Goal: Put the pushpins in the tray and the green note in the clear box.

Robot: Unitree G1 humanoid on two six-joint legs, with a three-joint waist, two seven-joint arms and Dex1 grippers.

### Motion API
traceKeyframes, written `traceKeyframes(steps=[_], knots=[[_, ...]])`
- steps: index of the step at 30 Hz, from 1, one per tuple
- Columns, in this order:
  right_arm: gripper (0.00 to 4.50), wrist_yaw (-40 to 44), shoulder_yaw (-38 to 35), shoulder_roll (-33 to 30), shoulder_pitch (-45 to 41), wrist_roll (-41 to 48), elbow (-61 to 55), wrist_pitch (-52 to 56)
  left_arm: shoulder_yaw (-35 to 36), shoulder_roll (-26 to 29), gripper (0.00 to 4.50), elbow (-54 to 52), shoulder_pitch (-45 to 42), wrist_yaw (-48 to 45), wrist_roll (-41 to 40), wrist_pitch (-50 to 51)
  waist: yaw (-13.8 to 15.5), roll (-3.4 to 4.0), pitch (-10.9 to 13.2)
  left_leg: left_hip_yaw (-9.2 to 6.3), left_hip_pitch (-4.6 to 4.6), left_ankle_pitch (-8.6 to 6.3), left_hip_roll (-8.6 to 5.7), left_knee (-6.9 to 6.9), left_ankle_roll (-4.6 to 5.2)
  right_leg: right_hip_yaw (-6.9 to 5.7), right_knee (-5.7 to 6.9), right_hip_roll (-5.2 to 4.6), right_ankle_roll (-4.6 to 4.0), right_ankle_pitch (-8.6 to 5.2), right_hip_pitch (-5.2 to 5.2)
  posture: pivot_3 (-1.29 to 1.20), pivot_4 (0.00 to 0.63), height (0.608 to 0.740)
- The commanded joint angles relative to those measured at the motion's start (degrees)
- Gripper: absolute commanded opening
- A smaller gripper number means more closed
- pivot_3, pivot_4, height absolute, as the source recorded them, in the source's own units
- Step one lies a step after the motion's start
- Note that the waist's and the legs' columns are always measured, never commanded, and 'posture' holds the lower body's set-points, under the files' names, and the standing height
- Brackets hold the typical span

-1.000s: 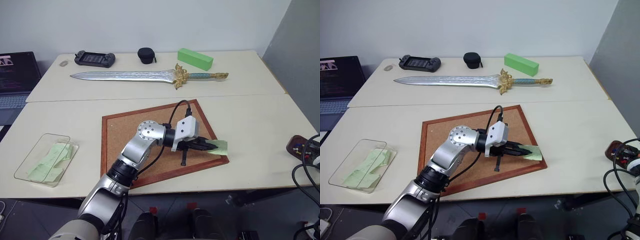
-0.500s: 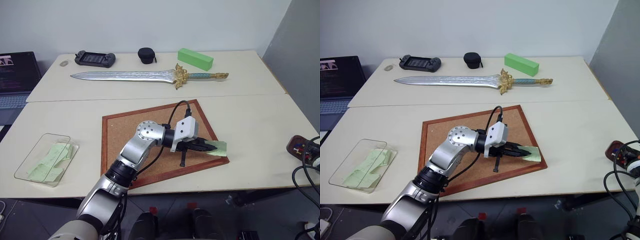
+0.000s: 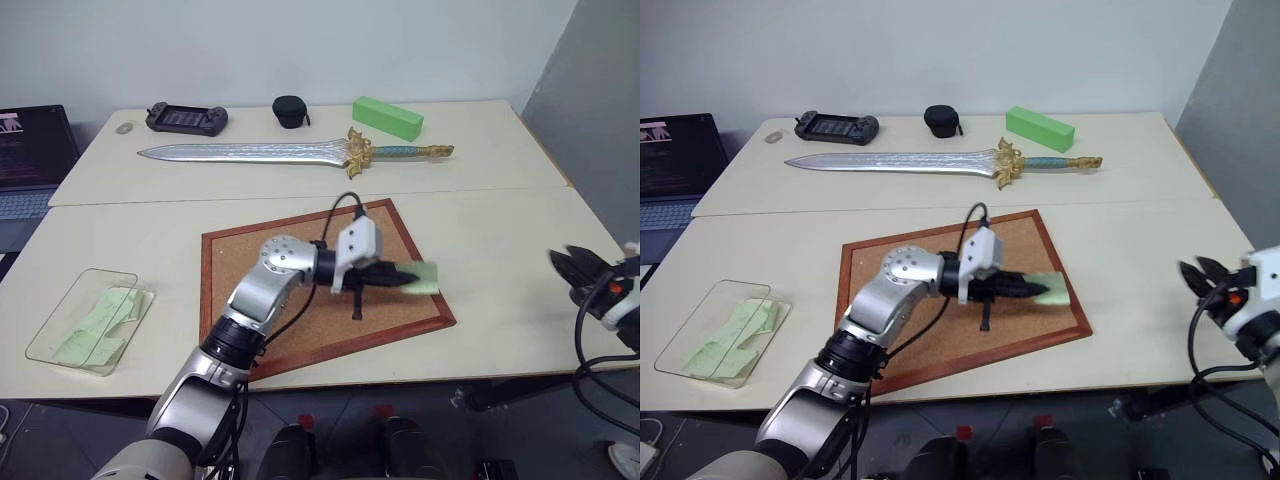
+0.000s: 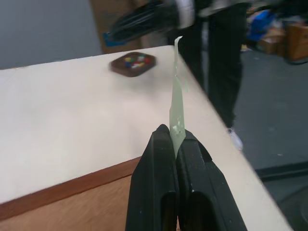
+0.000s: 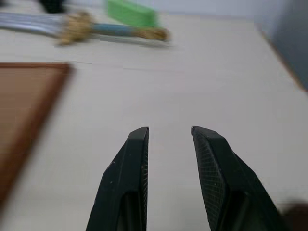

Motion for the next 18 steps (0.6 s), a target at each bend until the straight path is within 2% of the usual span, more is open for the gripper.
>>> traceKeyframes(steps=[1,4,10,14,18], knots=[[1.49,4.0,3.0,-2.7,0.9,3.3,-9.9,-0.7,6.1,0.7,0.00,-1.7,-0.9,7.8,-0.7,4.9,0.2,-0.05,0.0,-0.02,0.02,0.00,0.00,0.01,0.00,-0.01,0.00,-0.01,0.00,0.00,0.02,0.00,0.150,0.740],[1.49,3.7,5.7,-3.2,-0.1,5.1,-13.9,0.3,9.2,2.4,0.00,-4.4,-0.1,12.5,-0.6,8.9,0.3,-0.22,0.1,-0.09,0.00,0.00,0.00,0.02,0.00,-0.08,-0.02,-0.02,0.01,0.00,0.03,0.00,0.150,0.740],[1.49,2.6,18.2,-1.0,-8.0,9.6,-19.4,2.6,19.7,6.6,0.00,-18.8,6.6,31.2,3.4,21.2,0.2,-0.39,0.2,-0.25,0.01,0.00,0.16,-0.03,-0.02,-0.03,-0.01,-0.07,0.00,0.00,-0.03,0.00,0.150,0.740],[2.08,3.1,22.2,0.4,-13.1,13.7,-18.7,4.1,27.5,6.8,0.00,-28.3,13.2,43.2,7.2,27.3,0.5,-0.54,0.3,-0.33,-0.02,0.01,0.26,0.00,-0.02,-0.07,-0.02,-0.17,0.00,0.00,-0.02,0.00,0.150,0.740],[3.09,5.1,25.2,1.1,-16.5,15.0,-16.8,4.1,35.5,5.7,0.00,-34.7,19.5,52.9,11.1,31.6,0.7,-0.74,0.4,-0.31,-0.04,0.01,0.18,0.01,-0.03,-0.07,-0.05,-0.28,0.00,0.00,-0.02,0.00,0.150,0.740]])
